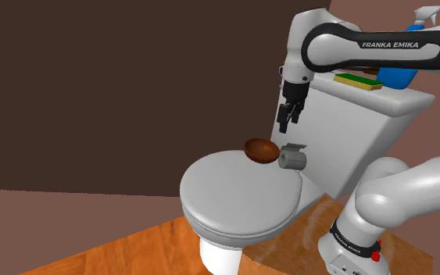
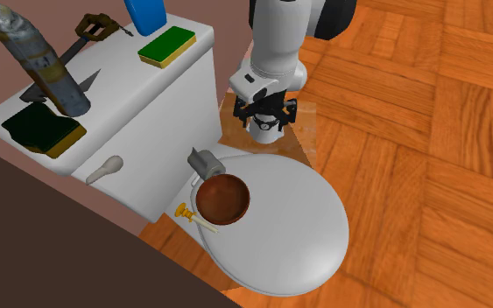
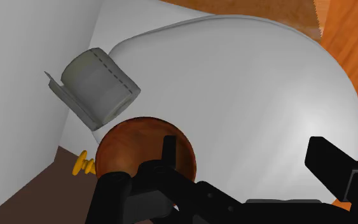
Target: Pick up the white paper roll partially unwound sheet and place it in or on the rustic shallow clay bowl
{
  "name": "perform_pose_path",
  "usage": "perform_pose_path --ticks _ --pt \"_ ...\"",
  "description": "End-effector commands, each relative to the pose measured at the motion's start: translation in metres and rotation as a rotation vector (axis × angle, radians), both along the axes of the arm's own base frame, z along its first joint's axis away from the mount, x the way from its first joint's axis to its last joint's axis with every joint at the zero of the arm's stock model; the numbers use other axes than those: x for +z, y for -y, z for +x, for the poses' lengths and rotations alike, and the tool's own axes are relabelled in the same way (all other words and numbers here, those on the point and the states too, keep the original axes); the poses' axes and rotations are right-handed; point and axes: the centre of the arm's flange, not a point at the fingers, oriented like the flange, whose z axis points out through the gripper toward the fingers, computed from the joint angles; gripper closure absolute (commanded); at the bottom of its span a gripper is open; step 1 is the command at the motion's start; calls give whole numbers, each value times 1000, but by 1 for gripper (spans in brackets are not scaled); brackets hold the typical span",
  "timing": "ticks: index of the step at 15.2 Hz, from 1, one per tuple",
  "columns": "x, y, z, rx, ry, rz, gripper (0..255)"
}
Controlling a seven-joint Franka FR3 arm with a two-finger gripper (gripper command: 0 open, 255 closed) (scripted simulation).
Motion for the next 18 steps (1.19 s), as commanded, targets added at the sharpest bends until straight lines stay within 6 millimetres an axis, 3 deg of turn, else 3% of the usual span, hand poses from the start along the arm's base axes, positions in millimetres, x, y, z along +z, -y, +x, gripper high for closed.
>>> perform_pose_path --ticks 1,10,18 --pt "0 0 0 0 0 0 0" --pt "-73 72 -59 338 140 -120 0" --pt "-135 155 -80 639 265 -227 0"
